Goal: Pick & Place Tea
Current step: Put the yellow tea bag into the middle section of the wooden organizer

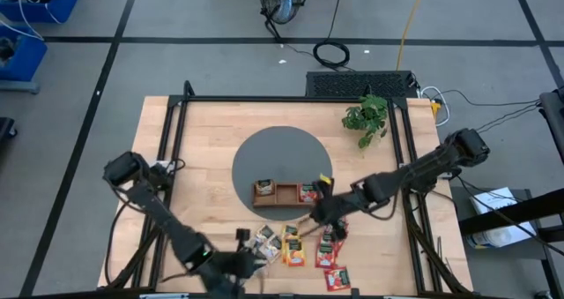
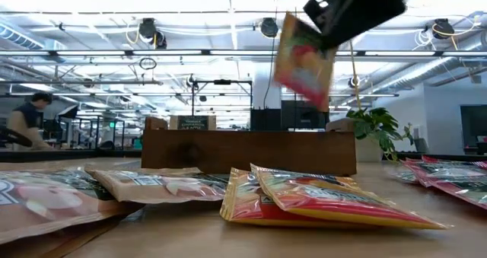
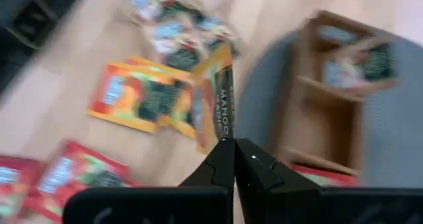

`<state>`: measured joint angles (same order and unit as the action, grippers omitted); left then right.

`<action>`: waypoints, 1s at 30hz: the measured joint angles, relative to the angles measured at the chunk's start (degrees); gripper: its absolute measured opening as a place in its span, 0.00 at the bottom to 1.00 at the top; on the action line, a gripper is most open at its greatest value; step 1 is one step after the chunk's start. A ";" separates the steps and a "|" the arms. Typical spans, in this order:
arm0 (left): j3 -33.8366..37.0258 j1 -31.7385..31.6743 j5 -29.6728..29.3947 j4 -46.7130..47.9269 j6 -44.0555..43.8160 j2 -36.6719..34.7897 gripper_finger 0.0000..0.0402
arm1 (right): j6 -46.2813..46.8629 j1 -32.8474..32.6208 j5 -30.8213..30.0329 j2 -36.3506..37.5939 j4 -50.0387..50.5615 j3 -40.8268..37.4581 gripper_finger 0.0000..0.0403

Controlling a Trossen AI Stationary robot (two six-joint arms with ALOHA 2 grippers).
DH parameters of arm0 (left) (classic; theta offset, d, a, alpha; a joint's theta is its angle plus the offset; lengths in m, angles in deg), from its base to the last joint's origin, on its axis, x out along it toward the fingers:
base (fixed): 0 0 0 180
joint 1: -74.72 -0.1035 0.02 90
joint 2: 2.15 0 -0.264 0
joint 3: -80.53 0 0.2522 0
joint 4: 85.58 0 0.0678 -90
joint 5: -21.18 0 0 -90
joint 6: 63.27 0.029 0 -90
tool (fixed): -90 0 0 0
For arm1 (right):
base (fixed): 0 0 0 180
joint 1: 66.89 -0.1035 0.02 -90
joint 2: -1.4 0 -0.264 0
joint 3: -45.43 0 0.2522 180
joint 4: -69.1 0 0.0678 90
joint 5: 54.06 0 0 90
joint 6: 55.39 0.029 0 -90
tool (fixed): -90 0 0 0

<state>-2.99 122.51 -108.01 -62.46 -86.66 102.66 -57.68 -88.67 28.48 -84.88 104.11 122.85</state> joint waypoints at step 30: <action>3.88 5.03 -6.85 0.31 -5.69 0.04 0.16 | -8.21 19.41 5.97 -21.50 20.20 26.27 0.00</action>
<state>0.88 127.54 -114.86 -62.15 -92.35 102.70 -65.89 -69.26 34.44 -106.38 124.31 149.12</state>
